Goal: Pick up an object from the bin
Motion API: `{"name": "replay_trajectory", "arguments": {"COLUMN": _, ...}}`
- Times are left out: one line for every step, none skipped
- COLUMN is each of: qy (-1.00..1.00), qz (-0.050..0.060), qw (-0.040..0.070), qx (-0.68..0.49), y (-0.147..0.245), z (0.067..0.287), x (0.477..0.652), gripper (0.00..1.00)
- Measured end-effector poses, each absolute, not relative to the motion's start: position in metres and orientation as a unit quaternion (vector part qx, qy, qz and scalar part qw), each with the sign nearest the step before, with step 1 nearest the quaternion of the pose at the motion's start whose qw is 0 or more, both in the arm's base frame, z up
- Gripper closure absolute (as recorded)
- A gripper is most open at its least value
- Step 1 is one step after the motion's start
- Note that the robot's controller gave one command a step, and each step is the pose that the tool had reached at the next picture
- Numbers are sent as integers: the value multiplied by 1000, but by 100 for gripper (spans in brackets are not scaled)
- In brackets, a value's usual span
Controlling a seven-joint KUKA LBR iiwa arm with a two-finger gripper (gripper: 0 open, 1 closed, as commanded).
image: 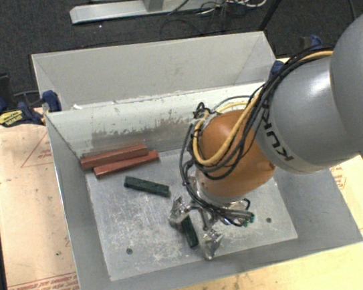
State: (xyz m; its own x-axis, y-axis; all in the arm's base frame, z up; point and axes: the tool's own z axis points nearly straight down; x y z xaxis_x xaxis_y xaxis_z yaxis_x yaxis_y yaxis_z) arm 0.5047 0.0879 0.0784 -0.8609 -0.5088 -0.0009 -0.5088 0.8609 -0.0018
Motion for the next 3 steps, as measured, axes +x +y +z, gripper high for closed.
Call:
{"name": "replay_trajectory", "arguments": {"qy": 941, "qz": 2, "qw": 8, "qx": -338, "y": 73, "z": 79, "x": 549, "gripper": 100}}
{"name": "replay_trajectory", "arguments": {"qy": 941, "qz": 2, "qw": 8, "qx": -338, "y": 73, "z": 78, "x": 549, "gripper": 100}}
{"name": "replay_trajectory", "arguments": {"qy": 938, "qz": 0, "qw": 2, "qx": -346, "y": 52, "z": 230, "x": 552, "gripper": 100}}
